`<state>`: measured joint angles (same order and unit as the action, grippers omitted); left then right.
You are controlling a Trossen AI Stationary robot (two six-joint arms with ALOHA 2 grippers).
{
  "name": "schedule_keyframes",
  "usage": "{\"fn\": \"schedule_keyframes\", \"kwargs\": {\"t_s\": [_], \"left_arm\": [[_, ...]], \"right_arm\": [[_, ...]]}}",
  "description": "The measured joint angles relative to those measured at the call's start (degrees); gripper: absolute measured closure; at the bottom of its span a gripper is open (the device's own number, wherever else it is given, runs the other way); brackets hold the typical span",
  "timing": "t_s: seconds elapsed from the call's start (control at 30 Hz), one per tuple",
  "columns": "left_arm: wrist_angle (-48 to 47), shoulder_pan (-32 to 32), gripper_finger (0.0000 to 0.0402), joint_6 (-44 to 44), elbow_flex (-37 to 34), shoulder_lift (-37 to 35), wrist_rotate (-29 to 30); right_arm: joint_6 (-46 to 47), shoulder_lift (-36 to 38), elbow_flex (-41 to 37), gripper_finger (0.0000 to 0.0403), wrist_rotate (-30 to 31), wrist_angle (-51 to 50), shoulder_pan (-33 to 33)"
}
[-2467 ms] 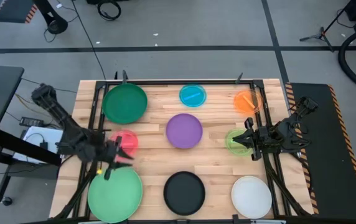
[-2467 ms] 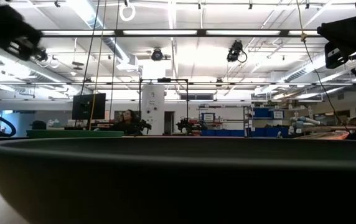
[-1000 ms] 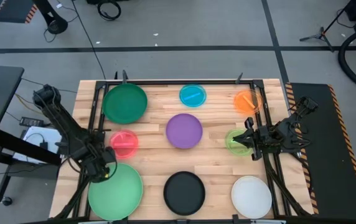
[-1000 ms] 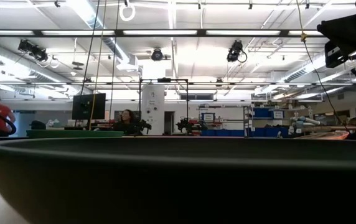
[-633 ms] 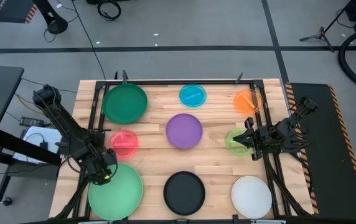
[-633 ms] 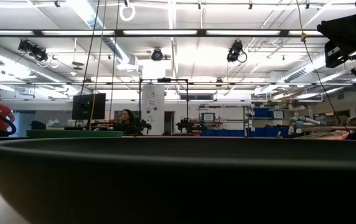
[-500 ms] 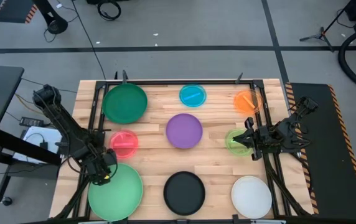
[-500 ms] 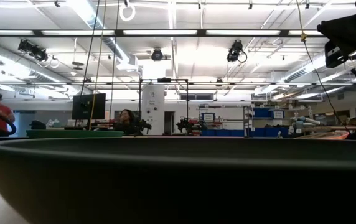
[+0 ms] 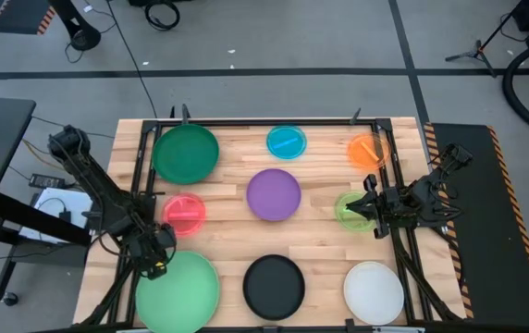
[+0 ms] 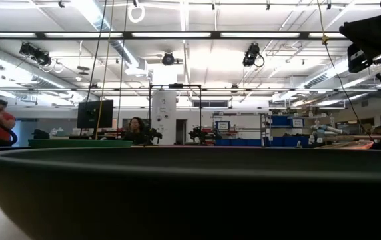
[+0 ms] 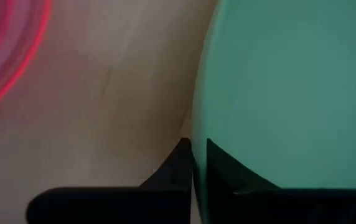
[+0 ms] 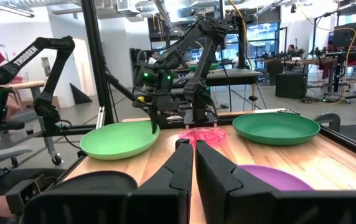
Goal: Stack plastic plates
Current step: Stack the green plate on top of the dark green plate
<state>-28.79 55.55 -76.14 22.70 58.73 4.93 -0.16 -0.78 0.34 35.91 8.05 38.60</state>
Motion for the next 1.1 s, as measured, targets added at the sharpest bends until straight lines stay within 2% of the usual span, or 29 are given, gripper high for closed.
{"fn": "schedule_keyframes", "kwargs": {"t_s": [0.17,0.4,0.57,0.7,0.9,1.1], "left_arm": [[-0.24,-4.28,0.0385,5.42,3.53,0.03,1.47],[-1.95,-14.11,0.0386,16.97,14.08,0.23,4.68],[-17.18,-24.39,0.0386,21.89,22.19,0.25,4.42],[-28.16,-40.66,0.0386,28.3,26.45,0.15,6.52],[-28.53,-70.5,0.0386,43.36,28.04,0.06,-1.19],[-29.32,-96.55,0.0386,54.8,32.13,-0.34,-4.16]], "right_arm": [[0.01,0.0,0.0,0.0373,0.01,0.0,-0.01],[0.01,0.0,0.0,0.0373,-0.01,0.0,-0.01],[0.01,-0.01,0.0,0.0373,0.0,0.0,0.0],[0.01,0.0,0.0,0.0373,-0.01,-0.01,0.0],[0.0,-0.01,0.0,0.0373,0.0,0.0,0.0],[0.01,0.0,0.0,0.0373,-0.01,0.0,0.01]]}}
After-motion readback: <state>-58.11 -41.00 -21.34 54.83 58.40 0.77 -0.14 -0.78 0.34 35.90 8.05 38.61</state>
